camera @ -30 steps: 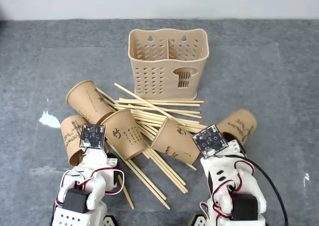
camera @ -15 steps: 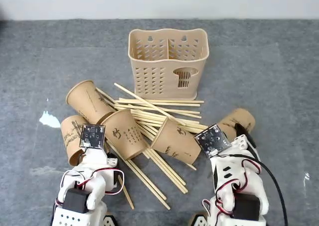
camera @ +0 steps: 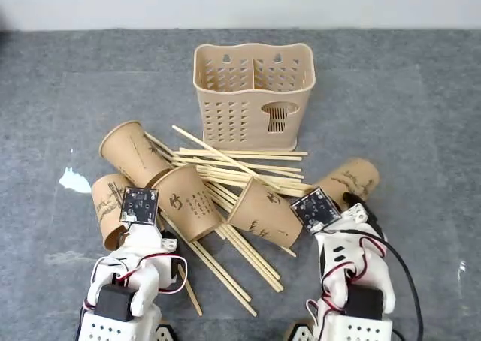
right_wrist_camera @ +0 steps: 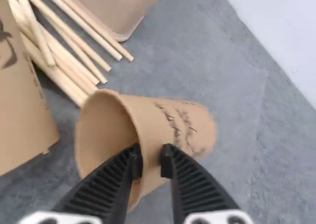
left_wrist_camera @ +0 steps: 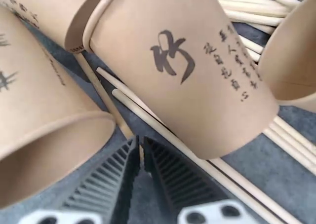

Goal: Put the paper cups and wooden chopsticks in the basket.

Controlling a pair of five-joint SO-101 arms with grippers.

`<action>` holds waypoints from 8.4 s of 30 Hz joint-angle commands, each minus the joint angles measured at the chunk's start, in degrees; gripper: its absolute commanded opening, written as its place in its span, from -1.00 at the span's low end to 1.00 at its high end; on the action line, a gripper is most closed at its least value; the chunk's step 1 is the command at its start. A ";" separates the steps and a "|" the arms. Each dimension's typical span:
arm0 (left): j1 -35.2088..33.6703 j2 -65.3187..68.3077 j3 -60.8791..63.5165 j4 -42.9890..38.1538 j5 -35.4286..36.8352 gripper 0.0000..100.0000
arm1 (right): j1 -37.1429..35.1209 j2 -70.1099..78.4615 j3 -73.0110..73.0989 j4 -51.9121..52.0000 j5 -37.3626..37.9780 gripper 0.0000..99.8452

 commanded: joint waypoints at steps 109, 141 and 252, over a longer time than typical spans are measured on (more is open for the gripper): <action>-0.26 -1.05 -1.10 -1.23 0.00 -0.97 | -15.78 97.10 -105.76 6.55 -40.18 -0.76; -0.26 -1.05 -1.10 -1.23 0.00 -0.97 | -10.33 109.67 -121.32 20.53 -40.09 -0.98; -0.26 -1.05 -1.10 -1.23 0.00 -0.97 | -30.99 102.29 -103.56 50.51 -45.71 -0.81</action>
